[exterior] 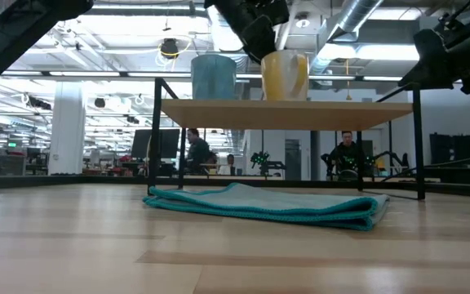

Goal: Stack small to large cups/mugs on shelf
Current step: Put the yellow mug on the shelf

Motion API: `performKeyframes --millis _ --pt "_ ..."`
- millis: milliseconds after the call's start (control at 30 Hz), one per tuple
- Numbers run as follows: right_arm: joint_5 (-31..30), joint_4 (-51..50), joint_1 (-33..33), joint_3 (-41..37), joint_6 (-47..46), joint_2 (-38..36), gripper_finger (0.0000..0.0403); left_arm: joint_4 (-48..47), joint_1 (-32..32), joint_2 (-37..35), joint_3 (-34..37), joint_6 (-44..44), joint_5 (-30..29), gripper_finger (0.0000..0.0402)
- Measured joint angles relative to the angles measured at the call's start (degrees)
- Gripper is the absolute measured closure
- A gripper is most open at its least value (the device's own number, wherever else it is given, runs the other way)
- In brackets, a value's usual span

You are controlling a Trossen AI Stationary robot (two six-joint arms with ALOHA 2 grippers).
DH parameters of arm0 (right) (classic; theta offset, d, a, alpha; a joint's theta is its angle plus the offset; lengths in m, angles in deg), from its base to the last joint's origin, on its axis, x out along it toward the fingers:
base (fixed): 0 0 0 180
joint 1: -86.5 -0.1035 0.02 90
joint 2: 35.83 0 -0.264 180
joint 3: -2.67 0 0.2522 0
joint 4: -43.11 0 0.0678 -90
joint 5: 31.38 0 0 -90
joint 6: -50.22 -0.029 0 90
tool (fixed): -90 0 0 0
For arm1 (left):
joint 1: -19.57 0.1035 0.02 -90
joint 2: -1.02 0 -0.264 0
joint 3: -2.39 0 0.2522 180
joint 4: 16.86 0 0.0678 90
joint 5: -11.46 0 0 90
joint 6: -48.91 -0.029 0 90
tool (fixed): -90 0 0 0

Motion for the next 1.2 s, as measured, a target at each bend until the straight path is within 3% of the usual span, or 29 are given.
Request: performKeyframes --millis 1200 --pt "0.02 -0.02 0.0 0.0 -0.02 0.0 0.0269 -1.43 -1.21 -0.01 0.0 -1.83 -2.79 0.0207"
